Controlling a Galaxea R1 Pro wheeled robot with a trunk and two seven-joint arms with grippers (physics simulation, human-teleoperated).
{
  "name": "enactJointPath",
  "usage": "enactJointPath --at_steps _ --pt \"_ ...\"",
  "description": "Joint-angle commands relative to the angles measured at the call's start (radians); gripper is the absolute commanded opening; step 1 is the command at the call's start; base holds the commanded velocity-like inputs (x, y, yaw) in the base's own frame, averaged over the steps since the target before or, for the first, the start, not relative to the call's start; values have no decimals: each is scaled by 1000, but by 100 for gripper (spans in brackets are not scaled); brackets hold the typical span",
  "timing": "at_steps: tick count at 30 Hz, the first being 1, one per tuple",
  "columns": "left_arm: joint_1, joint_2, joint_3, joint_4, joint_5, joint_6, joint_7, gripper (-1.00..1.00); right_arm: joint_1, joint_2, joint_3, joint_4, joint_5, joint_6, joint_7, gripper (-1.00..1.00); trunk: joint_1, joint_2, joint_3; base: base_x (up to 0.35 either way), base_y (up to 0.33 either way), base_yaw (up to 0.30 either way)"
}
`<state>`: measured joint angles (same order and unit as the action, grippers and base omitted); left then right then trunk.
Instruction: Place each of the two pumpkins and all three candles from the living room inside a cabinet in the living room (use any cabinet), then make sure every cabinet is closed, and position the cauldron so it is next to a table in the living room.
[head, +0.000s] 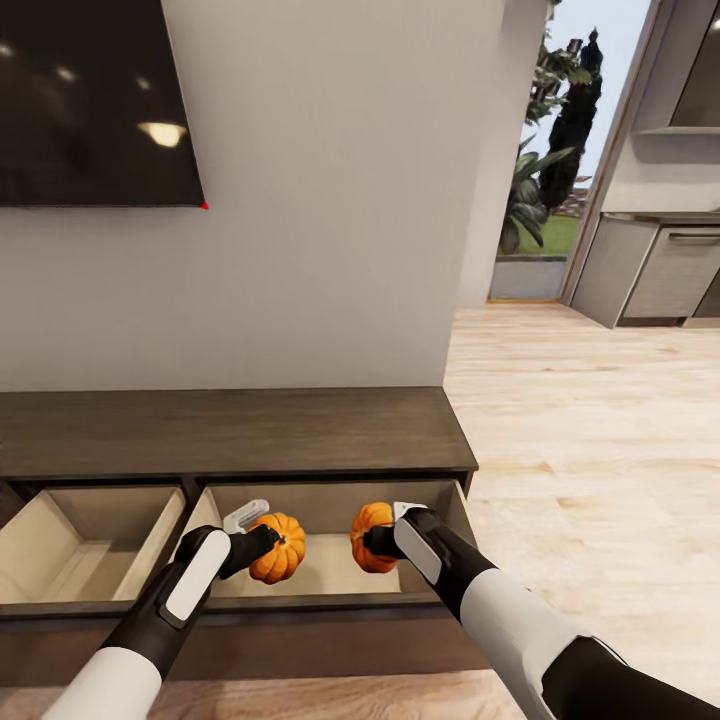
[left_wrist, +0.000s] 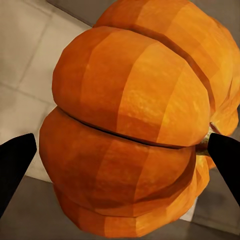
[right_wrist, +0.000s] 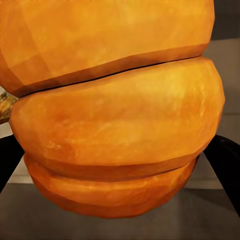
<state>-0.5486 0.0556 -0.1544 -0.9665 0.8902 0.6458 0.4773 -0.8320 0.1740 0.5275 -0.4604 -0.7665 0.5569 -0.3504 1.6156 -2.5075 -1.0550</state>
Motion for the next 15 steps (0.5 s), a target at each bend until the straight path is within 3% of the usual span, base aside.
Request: enactJointPath --at_steps 1,7,15 --pt "-1 1 -4 -1 10 0 10 -100 -1 -1 7 -2 -11 1 -10 -100 0 0 -1 8 3 0" --pt "-1 1 -3 0 10 0 5 -100 -1 -1 8 -1 -11 1 -10 -100 0 0 -1 124 1 0" --pt "-1 0 -4 -1 10 -1 5 -100 -1 -2 8 -1 -11 -6 -10 -100 0 0 -1 14 0 0"
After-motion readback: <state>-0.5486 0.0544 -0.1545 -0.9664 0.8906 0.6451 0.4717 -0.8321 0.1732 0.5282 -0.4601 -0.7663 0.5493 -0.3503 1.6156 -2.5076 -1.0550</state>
